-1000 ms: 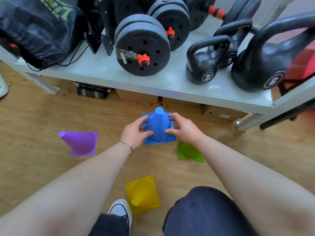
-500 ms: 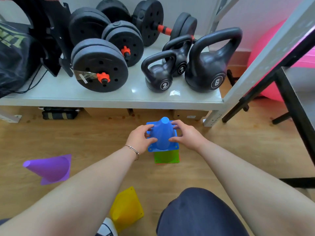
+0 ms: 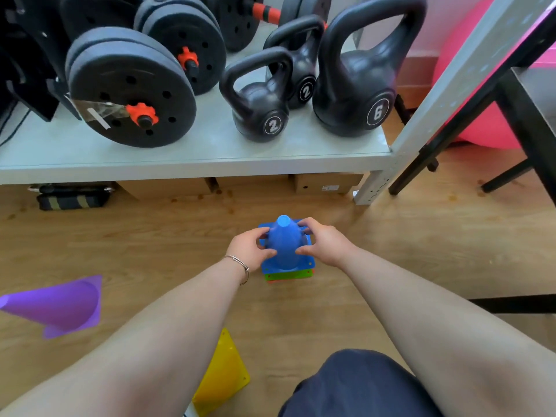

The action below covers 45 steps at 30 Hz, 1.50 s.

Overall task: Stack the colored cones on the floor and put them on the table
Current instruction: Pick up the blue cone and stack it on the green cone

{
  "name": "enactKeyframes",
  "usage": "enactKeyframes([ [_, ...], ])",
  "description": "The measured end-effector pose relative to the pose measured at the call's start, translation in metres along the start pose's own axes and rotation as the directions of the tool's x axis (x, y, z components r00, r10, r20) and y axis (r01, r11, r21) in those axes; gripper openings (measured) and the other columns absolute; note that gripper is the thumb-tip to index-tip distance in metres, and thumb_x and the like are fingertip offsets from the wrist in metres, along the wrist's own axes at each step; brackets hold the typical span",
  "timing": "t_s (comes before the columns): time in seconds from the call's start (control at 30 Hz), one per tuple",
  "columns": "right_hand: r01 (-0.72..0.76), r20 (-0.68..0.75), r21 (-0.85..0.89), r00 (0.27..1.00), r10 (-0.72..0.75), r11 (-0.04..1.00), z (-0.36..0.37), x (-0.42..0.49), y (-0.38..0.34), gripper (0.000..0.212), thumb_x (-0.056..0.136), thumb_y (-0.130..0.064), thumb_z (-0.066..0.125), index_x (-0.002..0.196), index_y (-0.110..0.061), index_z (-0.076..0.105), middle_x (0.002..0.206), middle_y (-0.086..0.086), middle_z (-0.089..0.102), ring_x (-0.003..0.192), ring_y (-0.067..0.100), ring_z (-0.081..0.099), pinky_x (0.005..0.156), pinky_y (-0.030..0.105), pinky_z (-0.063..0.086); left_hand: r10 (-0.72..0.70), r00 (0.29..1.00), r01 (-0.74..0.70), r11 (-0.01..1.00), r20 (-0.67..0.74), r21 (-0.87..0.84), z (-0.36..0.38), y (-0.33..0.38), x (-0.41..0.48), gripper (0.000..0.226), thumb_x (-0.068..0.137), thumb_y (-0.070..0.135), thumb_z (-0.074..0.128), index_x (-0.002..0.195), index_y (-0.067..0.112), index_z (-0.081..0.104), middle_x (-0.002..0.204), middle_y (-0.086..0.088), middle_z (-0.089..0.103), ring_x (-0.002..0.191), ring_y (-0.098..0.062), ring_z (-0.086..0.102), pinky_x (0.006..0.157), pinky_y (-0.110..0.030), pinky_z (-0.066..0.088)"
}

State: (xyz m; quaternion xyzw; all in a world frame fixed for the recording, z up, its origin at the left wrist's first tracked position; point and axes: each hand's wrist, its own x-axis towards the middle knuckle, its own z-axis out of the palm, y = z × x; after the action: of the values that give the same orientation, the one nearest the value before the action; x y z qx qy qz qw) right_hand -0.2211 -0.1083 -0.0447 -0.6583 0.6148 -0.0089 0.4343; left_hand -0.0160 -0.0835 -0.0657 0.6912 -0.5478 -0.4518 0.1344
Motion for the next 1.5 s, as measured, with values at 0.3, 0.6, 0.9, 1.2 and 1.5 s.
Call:
enactKeyframes([
  [0.3,-0.033,0.047,-0.003,0.998,0.033,0.999,0.028,0.021,0.031,0.064,0.082,-0.029,0.076,0.137,-0.025,0.044,0.137,0.002,0.055,0.112,0.021,0.059,0.09,0.03,0.047,-0.061,0.997,0.062,0.997,0.046,-0.037,0.032,-0.03,0.016,0.062,0.076,0.018,0.075,0.134,0.021,0.053,0.126,0.003,0.064,0.102,-0.016,0.067,0.098,-0.032,0.049],
  [0.6,-0.06,0.045,0.045,0.997,0.058,0.997,0.038,0.036,0.045,0.064,0.076,-0.027,0.08,0.13,-0.024,0.048,0.135,-0.001,0.057,0.109,0.018,0.061,0.093,0.031,0.048,-0.083,0.996,0.085,0.995,0.04,-0.058,0.05,-0.04,0.022,0.06,0.08,0.014,0.069,0.136,0.023,0.05,0.129,0.005,0.061,0.103,-0.017,0.065,0.094,-0.034,0.052],
  [0.9,-0.075,0.061,0.081,0.996,0.071,0.994,0.037,0.044,0.049,0.062,0.071,-0.023,0.084,0.125,-0.021,0.053,0.133,-0.001,0.06,0.124,0.014,0.054,0.102,0.03,0.044,-0.124,0.99,0.12,0.991,0.061,0.062,0.048,-0.034,0.028,0.062,0.08,0.018,0.071,0.137,0.022,0.047,0.13,-0.003,0.062,0.109,-0.022,0.064,0.095,-0.029,0.048],
  [1.2,-0.057,0.023,-0.307,0.997,0.068,0.95,0.023,0.026,0.025,0.068,0.081,-0.026,0.075,0.14,-0.022,0.04,0.126,0.012,0.06,0.112,0.03,0.058,0.087,0.04,0.051,-0.033,0.997,-0.015,0.807,0.071,0.59,0.026,-0.017,0.009,0.068,0.092,0.044,0.051,0.149,0.023,0.022,0.135,-0.009,0.052,0.119,-0.031,0.053,0.094,-0.041,0.046],
  [1.5,0.136,-0.213,-0.594,0.924,-0.318,0.793,-0.004,-0.003,-0.044,0.076,0.086,-0.038,0.066,0.149,-0.014,0.031,0.141,0.009,0.048,0.134,0.03,0.041,0.11,0.041,0.035,0.17,0.959,0.071,0.628,-0.225,0.775,-0.045,-0.003,-0.033,0.066,0.095,0.05,0.038,0.15,0.02,0.017,0.156,-0.009,0.029,0.145,-0.029,0.023,0.117,-0.053,0.016],
])
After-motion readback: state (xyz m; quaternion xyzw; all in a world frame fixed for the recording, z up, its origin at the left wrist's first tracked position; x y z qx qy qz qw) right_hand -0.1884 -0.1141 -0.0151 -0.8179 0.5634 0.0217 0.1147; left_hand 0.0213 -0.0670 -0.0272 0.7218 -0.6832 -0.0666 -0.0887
